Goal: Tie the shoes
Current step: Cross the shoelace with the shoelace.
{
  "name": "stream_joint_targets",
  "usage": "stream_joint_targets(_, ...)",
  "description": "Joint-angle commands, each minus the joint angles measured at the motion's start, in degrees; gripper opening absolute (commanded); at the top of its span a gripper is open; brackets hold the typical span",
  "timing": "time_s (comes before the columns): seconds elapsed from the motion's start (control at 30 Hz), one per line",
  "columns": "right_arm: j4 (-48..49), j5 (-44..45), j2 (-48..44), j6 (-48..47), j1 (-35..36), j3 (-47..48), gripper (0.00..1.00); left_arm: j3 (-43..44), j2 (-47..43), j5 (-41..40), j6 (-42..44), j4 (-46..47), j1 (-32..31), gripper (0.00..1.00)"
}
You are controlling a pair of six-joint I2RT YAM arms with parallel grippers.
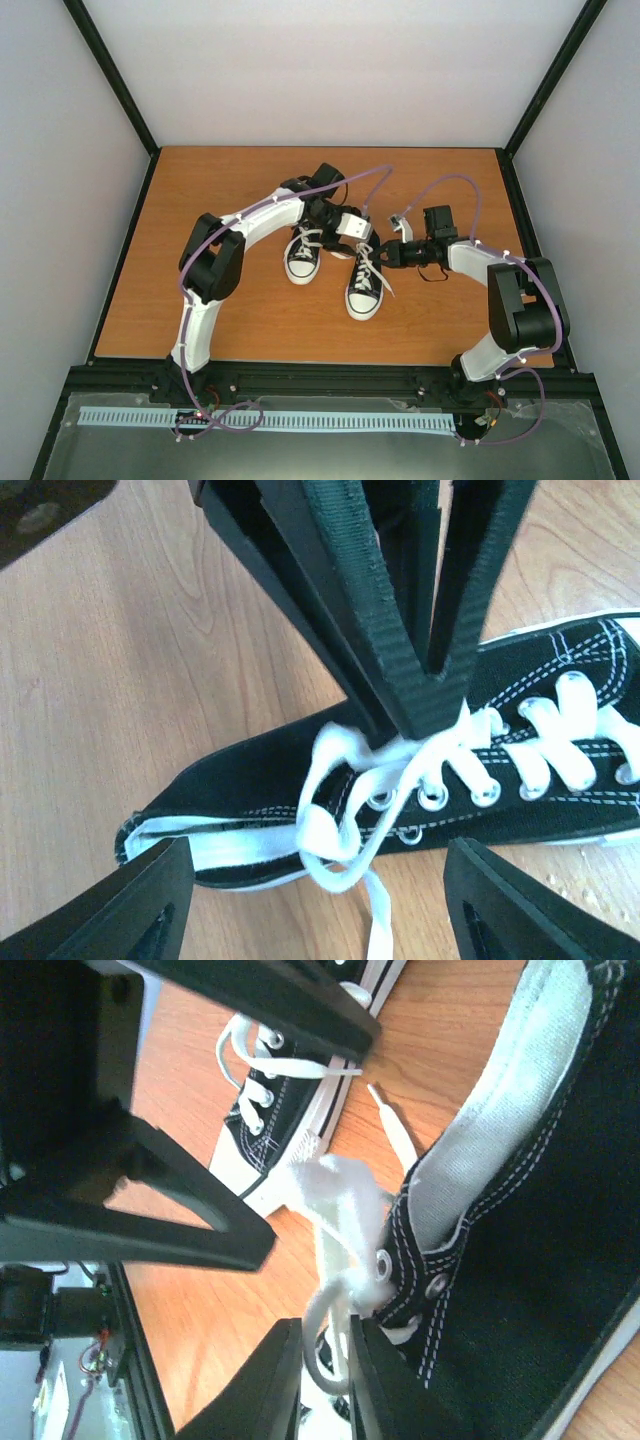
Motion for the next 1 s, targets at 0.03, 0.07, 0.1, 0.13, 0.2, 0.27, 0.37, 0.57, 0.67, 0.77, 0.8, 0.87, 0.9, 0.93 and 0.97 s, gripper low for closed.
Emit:
stream_joint_targets(0.03, -3.1, 1.5, -1.7, -2.5, 0.3, 1.1, 0.08, 3.4, -0.9, 2.6, 4.9, -7.9, 1.2, 0.73)
stream_joint_targets(0.07, -3.3, 1.8, -2.0, -2.5, 0.3, 1.1, 0.06, 3.3, -1.0, 2.7, 5.4, -8.4, 1.4, 0.73)
stream_joint_targets(0.1, -3.4, 1.8, -2.1, -2.5, 0.3, 1.1, 0.05, 3.2, -1.3, 2.7, 5.7, -8.9, 1.5, 0.73)
stream_joint_targets(0.13, -3.3, 1.8, -2.2, -2.4, 0.3, 1.1, 0.04, 3.1, -1.4, 2.6, 6.1, -9.3, 1.6, 0.73)
stream_joint_targets(0.2, -3.1, 1.8, -2.2, -2.2, 0.3, 1.2, 0.03, 2.7, -1.8, 2.4, 6.9, -9.5, 1.6, 0.73)
stream_joint_targets(0.27, -3.1, 1.9, -2.2, -2.1, 0.3, 1.4, 0.03, 1.9, -2.2, 2.2, 7.6, -8.9, 1.7, 0.73)
stream_joint_targets(0.37, -3.0, 1.7, -2.3, -2.1, 0.3, 1.6, 0.03, 0.4, -2.5, 3.8, 9.4, -7.2, 1.7, 0.78)
stream_joint_targets(0.57, -2.9, 1.0, -1.9, -2.1, 0.3, 1.6, 0.03, -0.8, 0.0, 5.7, 1.1, 3.0, -0.1, 0.88)
stream_joint_targets(0.67, -2.8, 0.7, -2.2, -2.1, 0.3, 1.5, 0.03, -1.9, 0.7, 4.4, -0.9, 6.7, -0.6, 0.84)
stream_joint_targets(0.77, -3.0, 0.2, -2.1, -2.4, 0.3, 1.6, 0.03, -2.2, 0.7, 4.2, -1.4, 7.2, -0.7, 0.76)
stream_joint_targets(0.8, -3.0, 0.2, -2.1, -2.4, 0.3, 1.6, 0.03, -2.4, 0.8, 4.3, -1.2, 7.3, -0.7, 0.75)
stream_joint_targets(0.87, -2.9, 0.0, -1.8, -2.5, 0.3, 1.7, 0.03, -3.5, 0.8, 4.5, -1.7, 9.1, -0.9, 0.73)
stream_joint_targets(0.9, -2.9, -0.1, -1.7, -2.4, 0.3, 1.8, 0.03, -4.4, 0.9, 4.5, -2.3, 10.4, -1.1, 0.72)
stream_joint_targets(0.93, -2.8, -0.2, -1.6, -2.4, 0.3, 1.9, 0.03, -5.0, 1.0, 4.3, -2.4, 11.3, -1.3, 0.71)
stream_joint_targets(0.97, -2.8, -0.2, -1.7, -2.4, 0.3, 2.1, 0.03, -5.3, 1.1, 4.0, -2.3, 11.9, -1.5, 0.70)
